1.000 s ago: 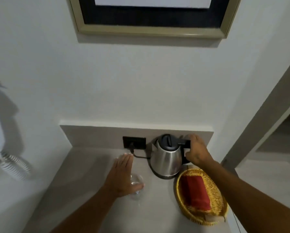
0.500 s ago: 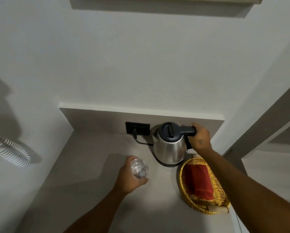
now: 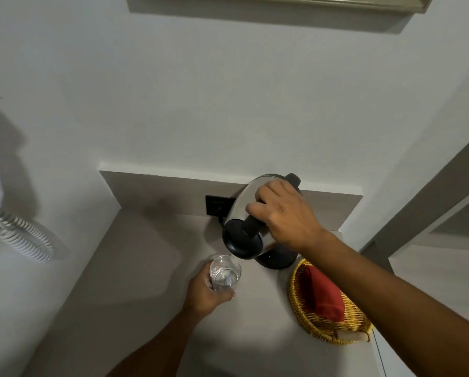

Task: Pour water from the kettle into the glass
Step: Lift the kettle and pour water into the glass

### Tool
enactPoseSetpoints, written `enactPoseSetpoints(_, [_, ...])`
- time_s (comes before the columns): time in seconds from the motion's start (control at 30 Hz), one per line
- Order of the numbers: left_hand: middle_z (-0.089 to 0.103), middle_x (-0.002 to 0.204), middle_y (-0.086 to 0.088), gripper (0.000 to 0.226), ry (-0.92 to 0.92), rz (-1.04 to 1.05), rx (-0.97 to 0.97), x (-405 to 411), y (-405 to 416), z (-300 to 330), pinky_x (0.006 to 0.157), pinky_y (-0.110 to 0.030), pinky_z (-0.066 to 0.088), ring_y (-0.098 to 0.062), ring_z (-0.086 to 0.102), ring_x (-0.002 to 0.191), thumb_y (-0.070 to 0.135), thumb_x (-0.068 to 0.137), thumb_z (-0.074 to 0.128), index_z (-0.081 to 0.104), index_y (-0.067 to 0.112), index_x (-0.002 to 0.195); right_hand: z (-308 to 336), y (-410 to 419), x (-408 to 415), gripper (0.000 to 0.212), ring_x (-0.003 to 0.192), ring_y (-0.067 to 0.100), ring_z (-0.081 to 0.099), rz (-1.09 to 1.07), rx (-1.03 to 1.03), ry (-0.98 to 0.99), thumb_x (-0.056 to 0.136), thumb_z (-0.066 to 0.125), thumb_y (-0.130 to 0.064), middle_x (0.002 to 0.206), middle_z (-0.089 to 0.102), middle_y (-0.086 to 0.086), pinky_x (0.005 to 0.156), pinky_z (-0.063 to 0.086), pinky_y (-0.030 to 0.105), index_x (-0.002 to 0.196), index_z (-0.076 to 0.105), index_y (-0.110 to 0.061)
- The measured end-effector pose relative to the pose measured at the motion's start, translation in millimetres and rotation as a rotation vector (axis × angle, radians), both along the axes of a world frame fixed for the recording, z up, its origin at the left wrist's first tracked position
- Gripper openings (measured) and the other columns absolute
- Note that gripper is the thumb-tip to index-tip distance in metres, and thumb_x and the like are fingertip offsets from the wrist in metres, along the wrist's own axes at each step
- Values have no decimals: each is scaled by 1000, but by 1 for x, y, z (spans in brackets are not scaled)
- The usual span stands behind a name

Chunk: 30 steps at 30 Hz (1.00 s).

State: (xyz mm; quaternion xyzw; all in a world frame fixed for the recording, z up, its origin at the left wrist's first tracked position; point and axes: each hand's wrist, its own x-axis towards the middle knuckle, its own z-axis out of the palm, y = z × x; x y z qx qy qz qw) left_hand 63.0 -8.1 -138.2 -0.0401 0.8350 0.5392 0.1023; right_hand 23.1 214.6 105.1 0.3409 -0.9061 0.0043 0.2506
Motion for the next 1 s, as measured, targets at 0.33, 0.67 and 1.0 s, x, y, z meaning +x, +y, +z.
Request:
enactPoseSetpoints(0.33, [79,112,9,82,52,-42,-50,-3,-7,-5,83,-18,61,-8,76,101,18,51,100,68,34,124,35,-14,2,20,85,29,50,59,148,98,91,42,-8,84,54,9,83,35,39,90,62,-11])
enactPoseSetpoints(0.67, [76,117,13,85,74,-84,-66,-2,-12,0,91,-31,65,-10,74,108,27,53,99,66,30,131,55,-14,6,12,91,30,52,85,259,141,92,51,-8,88,57,10,90,35,41,91,62,-12])
enactPoseSetpoints(1.0, [78,116,12,86,88,-72,-44,-2,-12,-3,92,-33,65,-13,75,110,31,45,97,68,38,125,78,-23,9,19,90,28,51,89,333,196,92,47,-6,89,58,9,89,36,39,90,65,-11])
